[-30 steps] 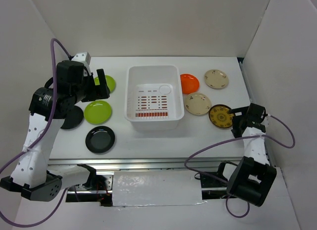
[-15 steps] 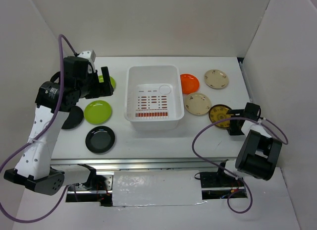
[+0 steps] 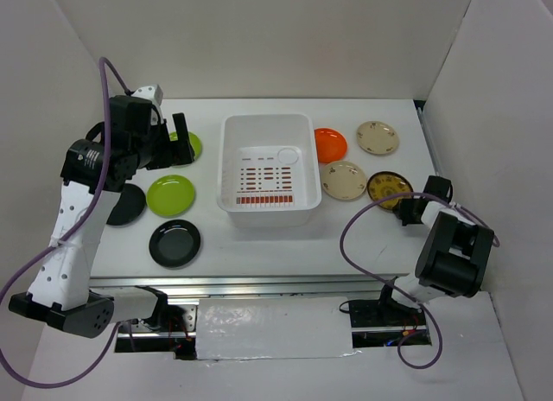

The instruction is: Place the plates into the plastic bin on the countertop

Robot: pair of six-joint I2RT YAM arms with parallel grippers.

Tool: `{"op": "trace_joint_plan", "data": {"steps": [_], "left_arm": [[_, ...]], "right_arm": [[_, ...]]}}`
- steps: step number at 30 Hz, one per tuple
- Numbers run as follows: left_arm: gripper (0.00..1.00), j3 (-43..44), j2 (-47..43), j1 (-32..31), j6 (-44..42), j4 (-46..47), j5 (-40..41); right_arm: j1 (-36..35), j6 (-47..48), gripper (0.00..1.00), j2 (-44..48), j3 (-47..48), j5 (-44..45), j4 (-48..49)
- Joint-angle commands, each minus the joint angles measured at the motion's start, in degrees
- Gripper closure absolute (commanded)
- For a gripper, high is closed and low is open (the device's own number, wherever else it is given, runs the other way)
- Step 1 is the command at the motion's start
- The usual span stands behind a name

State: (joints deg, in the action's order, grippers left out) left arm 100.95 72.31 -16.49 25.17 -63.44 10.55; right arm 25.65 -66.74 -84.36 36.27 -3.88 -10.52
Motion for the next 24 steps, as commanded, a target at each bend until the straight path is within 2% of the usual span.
{"op": "trace_joint_plan", "data": {"steps": [1,7,10,13,16,20,24], "left_arm": [[0.01,2.0,-0.3,0.7,-1.7,0.3,0.8],[0.01,2.6,-0.9,0.8,-0.6,-0.3,1.8],[0.01,2.1,-1.4,1.1,1.5,-0.5,3.6],[0.01,0.6,-2.1,1.8,3.8,-0.4,5.1],[0.01,-1.2,-2.7,3.0,5.6,0.2,4.9],[0.01,-2.9,-2.8,4.4,6.6,0.3,2.6],[0.01,-3.7,-2.4,5.6,7.1,-0.1,1.1]], "right_arm": [[-0.3,-1.0,1.0,-0.6,2.0,3.7,-5.1],[-2.8,-5.0,1.0,9.0,8.1,14.2,-13.9],[-6.7,-1.9,1.0,13.2,15.0,16.4,-15.7],[-11.7,1.3,1.0,11.7,22.9,17.2,-20.9],[-21.3,6.4,1.0,7.5,37.9,19.4,-26.5],[-36.6,10.7,1.0,1.6,48.9,20.7,-29.6],[-46.7,13.1,1.0,-6.4,61.3,21.2,-35.6]]}}
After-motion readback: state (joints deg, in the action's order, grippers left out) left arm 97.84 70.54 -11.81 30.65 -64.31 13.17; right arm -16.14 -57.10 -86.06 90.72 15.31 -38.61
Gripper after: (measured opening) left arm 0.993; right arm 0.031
